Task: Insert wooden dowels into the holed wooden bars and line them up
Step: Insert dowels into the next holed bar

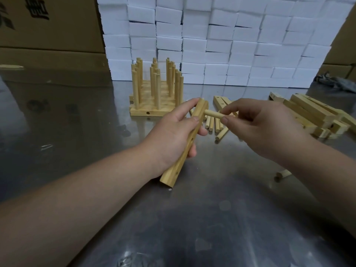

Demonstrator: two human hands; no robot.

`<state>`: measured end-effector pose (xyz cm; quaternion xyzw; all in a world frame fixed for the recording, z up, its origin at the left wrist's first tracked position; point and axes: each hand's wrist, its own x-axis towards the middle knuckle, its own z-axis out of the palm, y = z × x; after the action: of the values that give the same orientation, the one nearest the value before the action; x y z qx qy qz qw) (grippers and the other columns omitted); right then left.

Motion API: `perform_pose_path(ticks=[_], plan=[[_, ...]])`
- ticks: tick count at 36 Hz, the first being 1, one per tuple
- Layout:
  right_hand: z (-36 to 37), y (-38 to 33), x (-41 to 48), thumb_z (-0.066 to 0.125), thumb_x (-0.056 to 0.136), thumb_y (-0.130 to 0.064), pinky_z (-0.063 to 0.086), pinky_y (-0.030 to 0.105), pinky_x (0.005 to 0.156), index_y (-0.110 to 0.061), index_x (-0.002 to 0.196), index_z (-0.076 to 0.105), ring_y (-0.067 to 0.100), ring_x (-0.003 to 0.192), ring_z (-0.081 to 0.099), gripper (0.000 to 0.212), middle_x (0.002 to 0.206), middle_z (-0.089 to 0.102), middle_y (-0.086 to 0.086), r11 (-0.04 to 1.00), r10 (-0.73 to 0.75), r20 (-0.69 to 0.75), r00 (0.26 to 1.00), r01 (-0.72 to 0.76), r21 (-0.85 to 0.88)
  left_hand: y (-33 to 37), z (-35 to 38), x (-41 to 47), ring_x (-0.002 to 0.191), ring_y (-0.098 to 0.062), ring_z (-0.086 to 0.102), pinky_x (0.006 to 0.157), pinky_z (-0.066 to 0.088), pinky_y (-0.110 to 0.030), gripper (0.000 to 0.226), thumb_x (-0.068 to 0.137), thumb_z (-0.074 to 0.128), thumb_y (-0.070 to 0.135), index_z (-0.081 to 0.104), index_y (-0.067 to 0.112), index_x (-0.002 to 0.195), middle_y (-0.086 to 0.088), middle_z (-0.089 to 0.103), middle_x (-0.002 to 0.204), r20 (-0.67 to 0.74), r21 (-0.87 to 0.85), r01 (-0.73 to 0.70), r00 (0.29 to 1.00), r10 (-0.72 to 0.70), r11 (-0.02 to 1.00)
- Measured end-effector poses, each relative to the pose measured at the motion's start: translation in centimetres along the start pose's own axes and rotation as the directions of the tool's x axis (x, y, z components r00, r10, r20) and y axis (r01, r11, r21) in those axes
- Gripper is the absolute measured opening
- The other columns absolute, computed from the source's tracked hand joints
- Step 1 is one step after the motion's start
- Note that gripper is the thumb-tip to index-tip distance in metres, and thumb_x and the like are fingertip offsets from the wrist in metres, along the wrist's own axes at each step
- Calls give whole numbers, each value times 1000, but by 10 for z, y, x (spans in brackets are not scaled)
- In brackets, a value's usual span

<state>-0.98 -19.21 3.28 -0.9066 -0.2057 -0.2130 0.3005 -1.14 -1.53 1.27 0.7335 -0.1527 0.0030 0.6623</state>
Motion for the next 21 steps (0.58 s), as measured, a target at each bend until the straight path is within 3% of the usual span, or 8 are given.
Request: perform_pose_path(ticks=[3,6,8,11,14,17,19,21], plan=[[2,-2,-1,58,84,-35,34,22,51,-31,102,70,-2,54,50,22,53,52,-17,995,-46,-18,999,45,-94,-1,1,0,43,-11,51,44,43,-18,39,99,38,23,40,37,135,6,64,74,-16,35,0,1000,1,999],[4,-5,-3,61,85,-31,46,29,61,-26,108,70,8,60,55,25,69,66,-7,984,-92,-50,994,83,-160,0,-1,1,42,-11,51,44,43,-18,38,98,38,26,42,37,134,10,64,64,-27,25,24,999,-23,999],[6,-7,-3,61,85,-33,45,26,59,-24,108,70,6,59,54,26,66,63,-10,980,-112,-77,991,98,-171,1,-1,1,42,-11,51,43,43,-17,36,98,39,26,44,38,132,9,64,61,-29,19,32,999,-32,999],[9,-6,-2,56,84,-38,30,6,50,-25,105,71,-11,56,50,28,47,48,-24,990,-83,-83,993,72,-124,2,-1,0,41,-11,51,43,43,-16,36,98,40,26,45,37,132,5,62,65,-36,41,29,999,-27,999],[11,-5,-3,59,88,-30,32,6,49,-29,96,69,-12,55,49,13,53,50,-36,999,-30,-54,998,29,-19,2,-1,0,41,-9,51,44,43,-15,37,97,40,26,43,36,134,5,61,67,-45,100,-1,999,6,995],[10,-7,-4,58,90,-26,33,7,46,-39,79,57,-9,49,48,17,50,51,-32,999,-22,-41,999,24,46,3,-1,-1,42,-8,51,46,44,-14,39,97,40,26,42,35,135,5,60,68,-44,160,-35,998,43,986],[9,-9,-3,57,90,-25,32,8,42,-37,72,57,-5,43,47,22,45,50,-26,995,18,-22,1000,-16,94,3,-1,-1,42,-8,51,47,44,-14,40,97,41,25,40,34,136,7,60,68,-40,196,-45,998,54,980],[9,-8,-2,58,90,-24,26,12,38,-31,69,62,5,35,39,23,38,44,-15,962,112,2,994,-109,250,3,-1,-1,42,-7,51,47,44,-14,41,97,41,25,40,34,137,7,59,67,-40,205,-51,997,61,977]])
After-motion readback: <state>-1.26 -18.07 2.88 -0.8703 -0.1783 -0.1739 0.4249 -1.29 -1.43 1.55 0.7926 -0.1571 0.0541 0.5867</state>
